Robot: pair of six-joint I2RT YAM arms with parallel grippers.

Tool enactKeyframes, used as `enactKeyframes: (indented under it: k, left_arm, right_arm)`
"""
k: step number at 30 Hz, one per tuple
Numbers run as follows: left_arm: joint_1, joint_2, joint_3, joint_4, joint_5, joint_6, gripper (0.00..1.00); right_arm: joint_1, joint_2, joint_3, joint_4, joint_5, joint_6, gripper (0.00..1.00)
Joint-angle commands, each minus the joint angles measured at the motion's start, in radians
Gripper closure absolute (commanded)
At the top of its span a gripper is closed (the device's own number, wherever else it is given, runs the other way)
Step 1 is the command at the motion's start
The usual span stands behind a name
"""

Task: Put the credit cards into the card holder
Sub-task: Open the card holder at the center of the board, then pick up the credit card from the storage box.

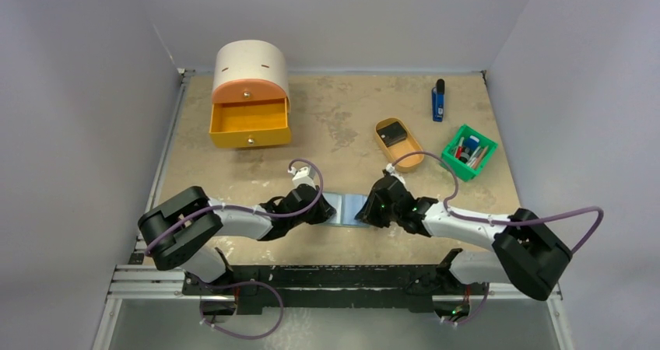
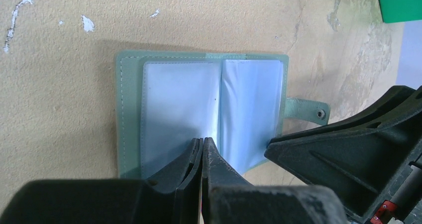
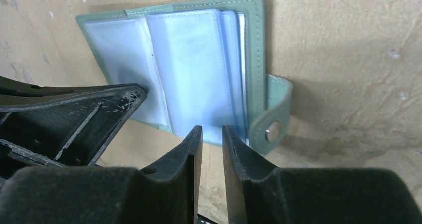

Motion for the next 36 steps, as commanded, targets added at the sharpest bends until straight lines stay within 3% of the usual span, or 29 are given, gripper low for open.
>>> enactKeyframes:
  k: [1,5,9,19,21,24,28,31,36]
  left_arm:
    - [-0.001,0.001,-0.026,-0.082,-0.041,0.018,1.0]
    - [0.0,-0.024,-0.026,-0.083,-0.036,0.018,1.0]
    - [0.0,-0.054,-0.002,-0.103,-0.011,0.03,0.99]
    - [0.0,-0.136,0.066,-0.165,0.009,0.04,0.83]
    - [0.0,-0.151,0.08,-0.18,0.008,0.046,0.8]
    - [-0.001,-0.154,0.103,-0.199,0.002,0.064,0.78]
    - [-0.001,-0.145,0.115,-0.198,-0.014,0.073,0.77]
    - [0.0,-0.131,0.115,-0.189,-0.022,0.072,0.76]
    - [-0.001,-0.126,0.115,-0.18,-0.031,0.072,0.77]
  right_arm:
    - [-0.004,-0.009,-0.05,-0.221,0.092,0.001,0.74]
    - [-0.004,-0.088,-0.027,-0.265,0.12,-0.005,0.73]
    - [-0.004,-0.192,0.036,-0.324,0.106,-0.048,0.65]
    - [-0.004,-0.333,0.227,-0.446,0.103,-0.12,0.53]
    - [-0.011,-0.352,0.288,-0.475,0.113,-0.156,0.46]
    - [-0.064,-0.312,0.427,-0.513,0.149,-0.226,0.38]
    - [-0.223,-0.188,0.584,-0.507,0.166,-0.253,0.37]
    - [-0.371,-0.081,0.622,-0.426,0.125,-0.218,0.38]
    - [-0.519,0.087,0.643,-0.311,0.093,-0.132,0.38]
